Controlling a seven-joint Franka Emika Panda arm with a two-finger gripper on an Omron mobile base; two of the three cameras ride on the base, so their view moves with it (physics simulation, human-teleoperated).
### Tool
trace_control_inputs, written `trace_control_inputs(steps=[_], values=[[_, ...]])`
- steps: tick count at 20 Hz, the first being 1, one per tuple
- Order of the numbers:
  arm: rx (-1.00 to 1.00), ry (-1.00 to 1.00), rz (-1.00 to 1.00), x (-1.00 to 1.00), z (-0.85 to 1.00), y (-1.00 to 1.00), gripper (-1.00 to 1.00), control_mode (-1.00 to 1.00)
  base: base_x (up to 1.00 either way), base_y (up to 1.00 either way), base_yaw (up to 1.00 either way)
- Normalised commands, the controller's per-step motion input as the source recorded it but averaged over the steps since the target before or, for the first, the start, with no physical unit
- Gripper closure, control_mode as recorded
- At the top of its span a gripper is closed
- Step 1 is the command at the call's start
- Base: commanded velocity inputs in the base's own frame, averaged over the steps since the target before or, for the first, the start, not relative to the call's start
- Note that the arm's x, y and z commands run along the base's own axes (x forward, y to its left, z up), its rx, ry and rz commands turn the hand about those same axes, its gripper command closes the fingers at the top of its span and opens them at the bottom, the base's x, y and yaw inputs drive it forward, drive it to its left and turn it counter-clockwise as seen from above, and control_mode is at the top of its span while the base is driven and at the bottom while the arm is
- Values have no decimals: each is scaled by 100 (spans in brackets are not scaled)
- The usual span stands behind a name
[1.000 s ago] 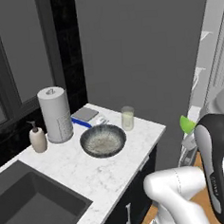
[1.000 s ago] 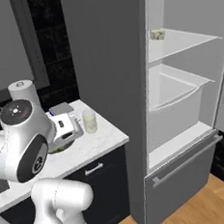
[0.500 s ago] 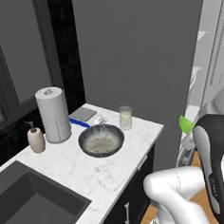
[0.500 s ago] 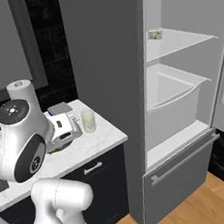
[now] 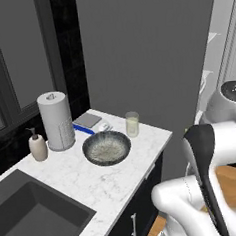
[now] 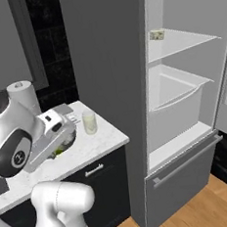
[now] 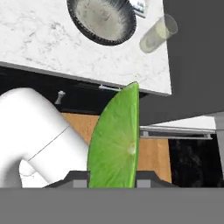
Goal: Grab a lemon wedge from the fridge and one ice cube from the ice bowl, and put them in the glass of lemonade.
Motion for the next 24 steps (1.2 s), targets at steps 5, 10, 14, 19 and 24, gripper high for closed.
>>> trace_control_inputs(steps=[5, 10, 14, 19, 24], values=[[-63, 16, 25, 11, 0, 6, 100, -100, 0, 0, 0], [-51, 10, 44, 7, 0, -1, 100, -100, 0, 0, 0], [-46, 12, 47, 4, 0, -6, 100, -100, 0, 0, 0], [-40, 28, 55, 7, 0, -20, 100, -100, 0, 0, 0], [-40, 41, 54, 3, 0, -1, 100, -100, 0, 0, 0]])
